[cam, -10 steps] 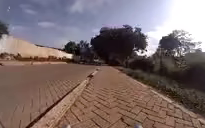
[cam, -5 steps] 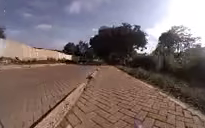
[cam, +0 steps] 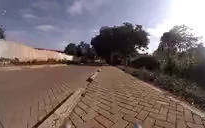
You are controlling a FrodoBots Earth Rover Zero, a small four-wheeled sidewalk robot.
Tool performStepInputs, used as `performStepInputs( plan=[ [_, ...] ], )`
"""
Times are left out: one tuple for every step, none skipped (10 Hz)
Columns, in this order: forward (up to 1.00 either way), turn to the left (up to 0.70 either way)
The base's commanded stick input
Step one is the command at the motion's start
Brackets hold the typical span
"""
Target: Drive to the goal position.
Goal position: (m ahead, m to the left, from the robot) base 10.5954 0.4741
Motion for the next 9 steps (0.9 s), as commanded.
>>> performStepInputs(
  plan=[
    [0.45, 0.00],
    [0.00, 0.00],
    [0.00, 0.00],
    [0.00, 0.00],
    [0.00, 0.00],
    [0.00, 0.00],
    [0.00, 0.00],
    [0.00, 0.00],
    [0.00, 0.00]
  ],
)
